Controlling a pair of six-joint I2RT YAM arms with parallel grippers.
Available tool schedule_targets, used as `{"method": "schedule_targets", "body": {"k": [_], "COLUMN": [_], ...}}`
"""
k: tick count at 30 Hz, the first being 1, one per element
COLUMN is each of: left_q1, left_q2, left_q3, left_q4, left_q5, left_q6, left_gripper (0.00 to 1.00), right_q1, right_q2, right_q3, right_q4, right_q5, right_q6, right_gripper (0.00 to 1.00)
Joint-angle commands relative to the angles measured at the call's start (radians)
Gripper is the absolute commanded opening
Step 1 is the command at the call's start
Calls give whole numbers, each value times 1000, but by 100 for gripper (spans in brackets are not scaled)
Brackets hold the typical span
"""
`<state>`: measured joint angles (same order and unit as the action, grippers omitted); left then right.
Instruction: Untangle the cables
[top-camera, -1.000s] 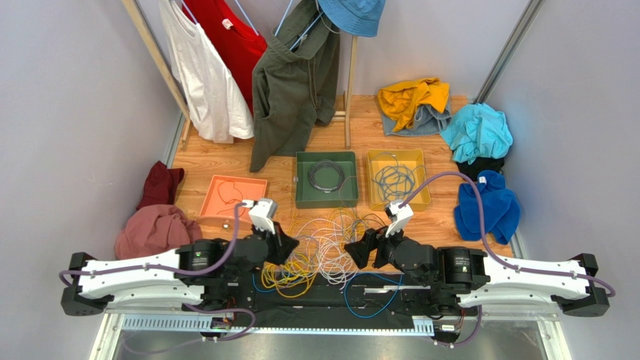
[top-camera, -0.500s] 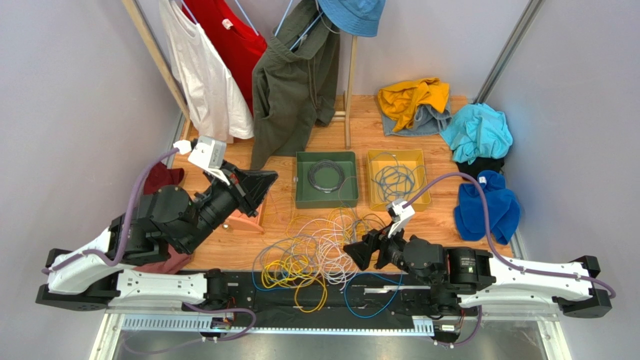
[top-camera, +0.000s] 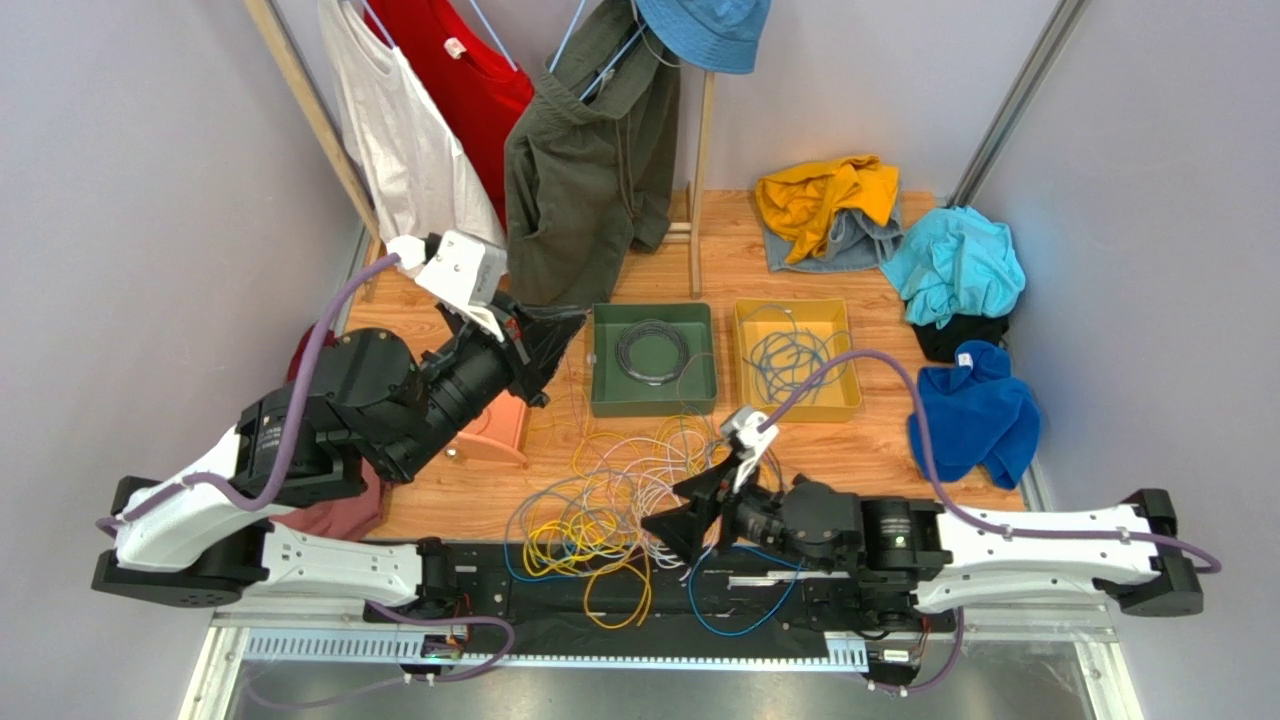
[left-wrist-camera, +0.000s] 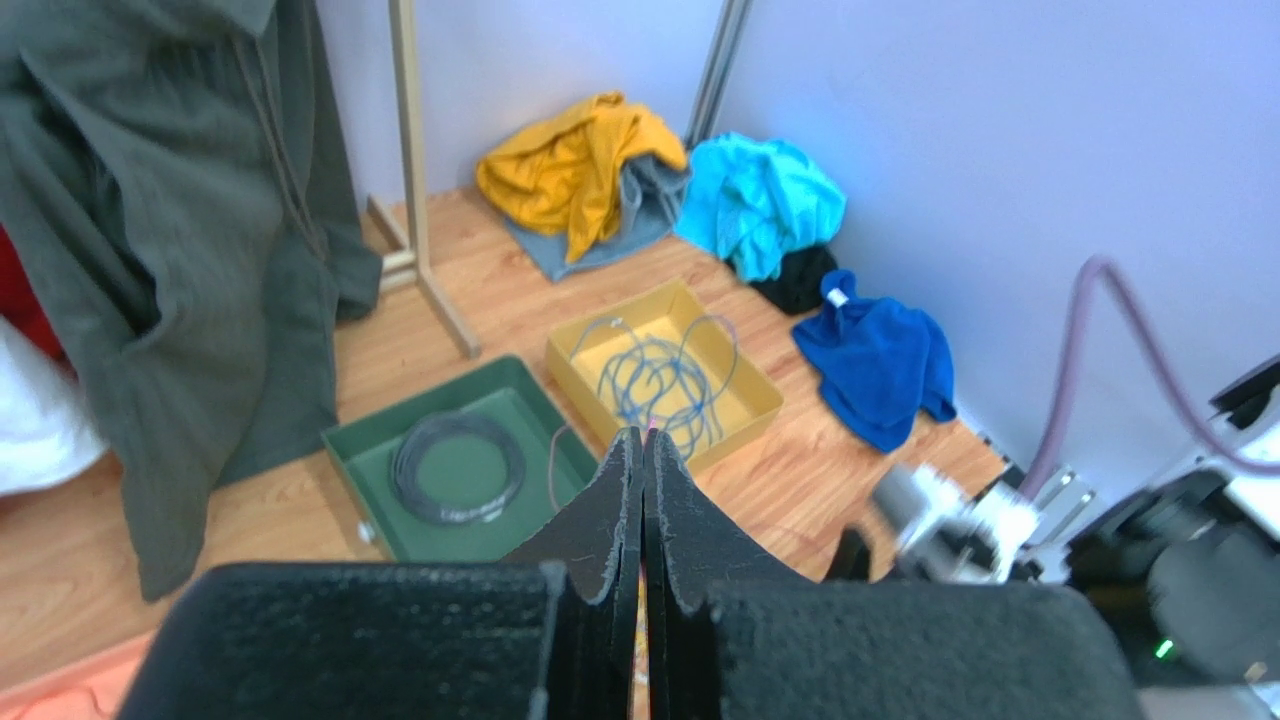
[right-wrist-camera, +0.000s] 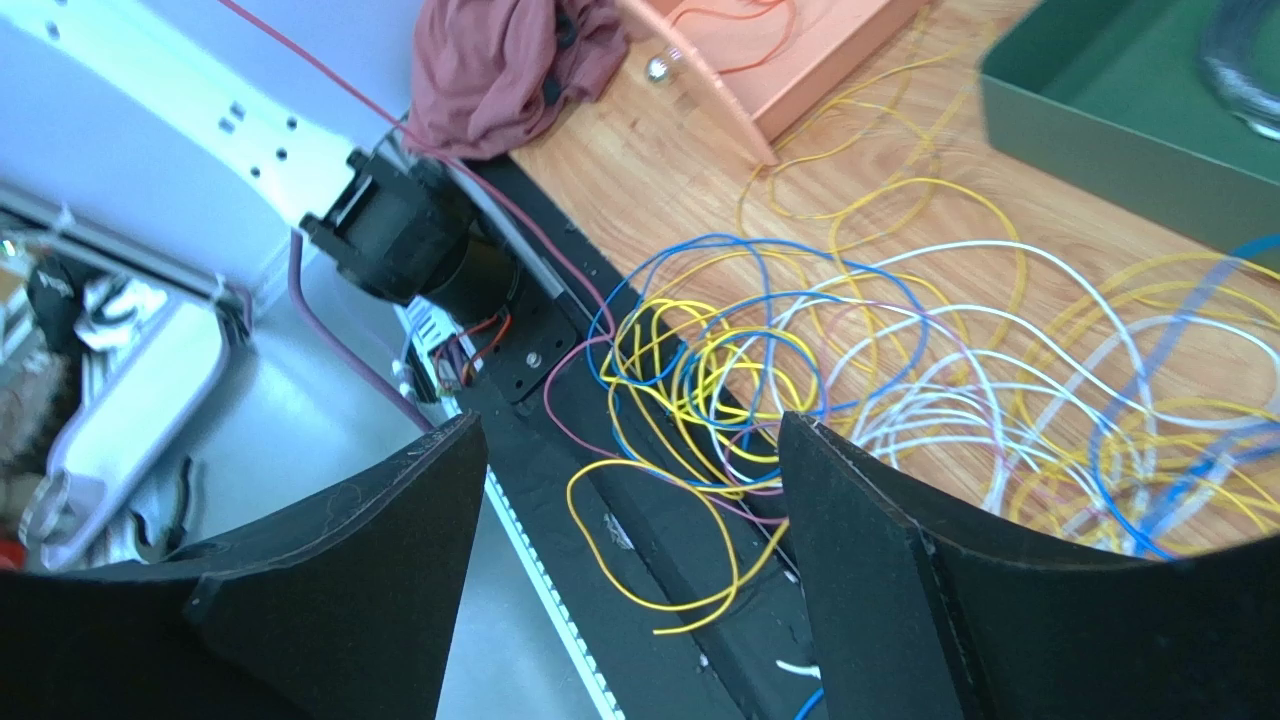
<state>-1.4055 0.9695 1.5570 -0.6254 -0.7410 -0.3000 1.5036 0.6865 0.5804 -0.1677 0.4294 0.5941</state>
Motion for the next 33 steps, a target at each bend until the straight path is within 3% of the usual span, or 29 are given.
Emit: {"method": "schedule_targets", "body": {"k": [1, 9, 15, 19, 21, 22, 24, 25, 26, 28, 33], "left_q1": [-3, -3, -3, -1, -1, -3, -3, -3, -1, -3, -3], "left_q2": [47, 94, 100, 94, 94, 94, 90, 87, 83, 51, -101], "left_q3": [107, 193, 213, 219, 225, 227, 224, 219, 200, 158, -127], "left_q4": [-7, -36, -57, -56, -59, -59, -62, -63, -65, -60, 12], "left_q5": [18, 51, 52, 63, 63, 63, 60, 55, 46, 13, -90], "left_q6": [71, 76, 70, 68, 71, 73, 73, 70, 68, 59, -14], "left_gripper": [0, 0, 0, 0, 0, 0, 0, 0, 0, 0, 0], "right_q1": [32, 32, 29, 4, -2, -2, -2, 0, 1, 13, 29], "right_q2": [123, 283, 398, 446, 470, 473, 469, 458, 441, 357, 173], "right_q3": [29, 4, 26, 26, 19, 16, 19, 24, 36, 58, 222], "right_q4": [206, 480, 528, 524, 540, 545, 536, 524, 481, 415, 96], "right_q5": [-29, 69, 230, 232, 209, 203, 187, 180, 180, 204, 249], "right_q6": [-79, -137, -149, -125, -108, -103, -91, -89, -88, -91, -163], "right_gripper": [76, 77, 78, 75, 66, 48, 29, 11, 3, 0, 0]}}
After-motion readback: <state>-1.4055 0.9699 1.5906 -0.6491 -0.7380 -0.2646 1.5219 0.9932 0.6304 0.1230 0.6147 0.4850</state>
